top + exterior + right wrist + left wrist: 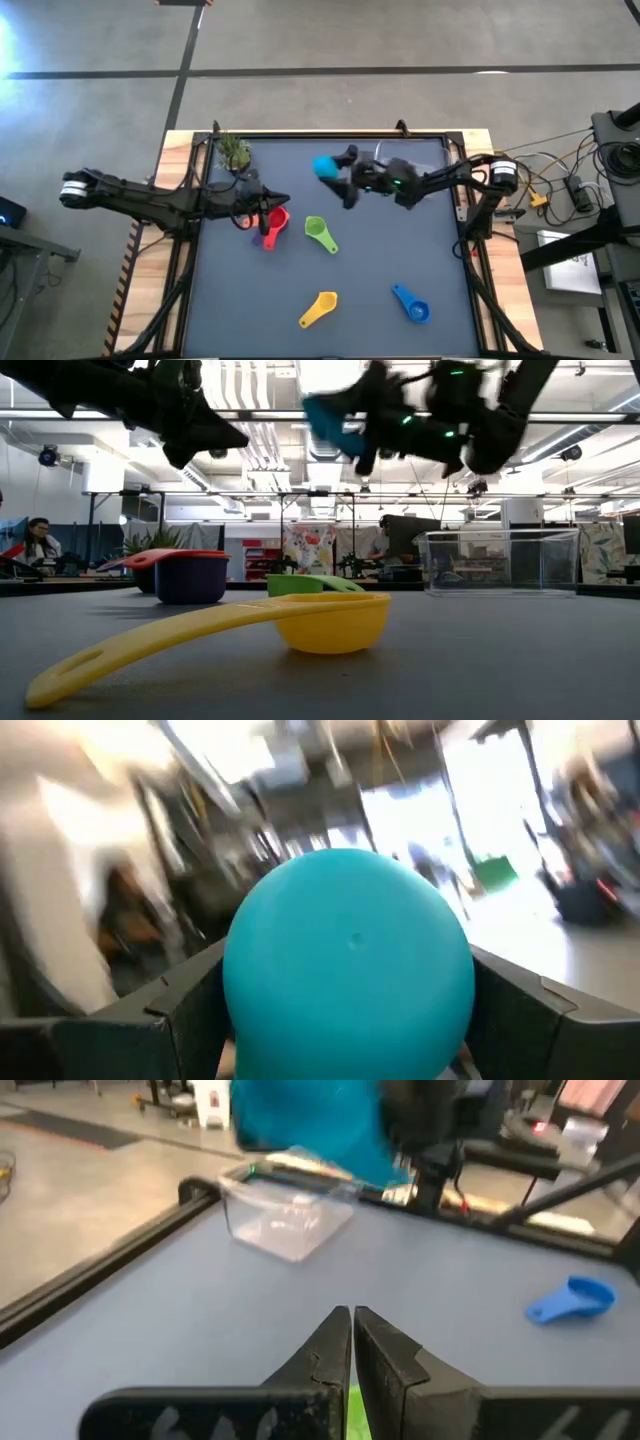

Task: Nest measuring cups in basket
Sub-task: Stack the light blue measuring cup on top of the red measuring cup

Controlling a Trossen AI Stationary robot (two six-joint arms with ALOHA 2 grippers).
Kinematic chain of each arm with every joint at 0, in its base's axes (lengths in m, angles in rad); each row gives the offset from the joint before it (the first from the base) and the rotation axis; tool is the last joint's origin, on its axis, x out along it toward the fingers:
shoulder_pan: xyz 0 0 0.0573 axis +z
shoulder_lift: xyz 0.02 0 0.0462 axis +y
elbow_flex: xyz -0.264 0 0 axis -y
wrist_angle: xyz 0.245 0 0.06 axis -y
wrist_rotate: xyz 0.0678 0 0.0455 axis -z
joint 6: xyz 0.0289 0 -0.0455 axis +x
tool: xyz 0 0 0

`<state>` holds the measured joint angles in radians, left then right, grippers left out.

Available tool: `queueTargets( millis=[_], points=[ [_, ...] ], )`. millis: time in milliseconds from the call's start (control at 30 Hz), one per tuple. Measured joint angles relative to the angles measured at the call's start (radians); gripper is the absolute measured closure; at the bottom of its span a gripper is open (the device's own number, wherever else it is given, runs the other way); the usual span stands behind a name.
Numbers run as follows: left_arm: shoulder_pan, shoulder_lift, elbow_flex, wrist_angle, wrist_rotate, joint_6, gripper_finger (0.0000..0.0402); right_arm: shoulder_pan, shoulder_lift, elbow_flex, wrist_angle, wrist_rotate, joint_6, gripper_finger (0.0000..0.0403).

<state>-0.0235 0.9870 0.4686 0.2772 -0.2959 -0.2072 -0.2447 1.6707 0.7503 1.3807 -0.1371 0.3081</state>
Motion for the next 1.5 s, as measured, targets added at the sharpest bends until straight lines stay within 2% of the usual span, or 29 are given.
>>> queueTargets(
  millis=[100,200,333,467,767,933,1067,1500],
  points=[
    [-0.002,0.051,0.0,0.097,0.034,-0.025,0.0402,0.0,0.005,-0.041,0.183,-0.006,0.034,0.0106],
    [-0.002,0.115,0.0,0.242,0.114,-0.01,0.0401,0.0,-0.003,-0.04,0.174,-0.013,0.033,0.0106],
    [-0.001,0.202,0.008,0.426,0.133,-0.004,0.0381,0.005,-0.007,-0.016,0.178,-0.03,0.031,0.0106],
    [-0.001,0.278,0.04,0.477,0.134,-0.016,0.032,0.007,-0.007,-0.005,0.174,-0.031,0.01,0.0106],
    [0.036,0.438,0.202,0.489,0.123,-0.097,0.0139,0.007,-0.007,-0.004,0.169,-0.023,-0.058,0.0106],
    [0.068,0.494,0.257,0.486,0.162,-0.121,0.008,0.007,-0.007,-0.005,0.165,-0.023,-0.071,0.0106],
    [0.089,0.519,0.272,0.502,0.196,-0.144,0.0072,0.007,-0.007,-0.005,0.164,-0.023,-0.076,0.0106],
    [0.131,0.605,0.277,0.669,0.219,-0.156,0.0082,0.013,-0.006,0.008,0.164,-0.023,-0.081,0.0106]
  ],
)
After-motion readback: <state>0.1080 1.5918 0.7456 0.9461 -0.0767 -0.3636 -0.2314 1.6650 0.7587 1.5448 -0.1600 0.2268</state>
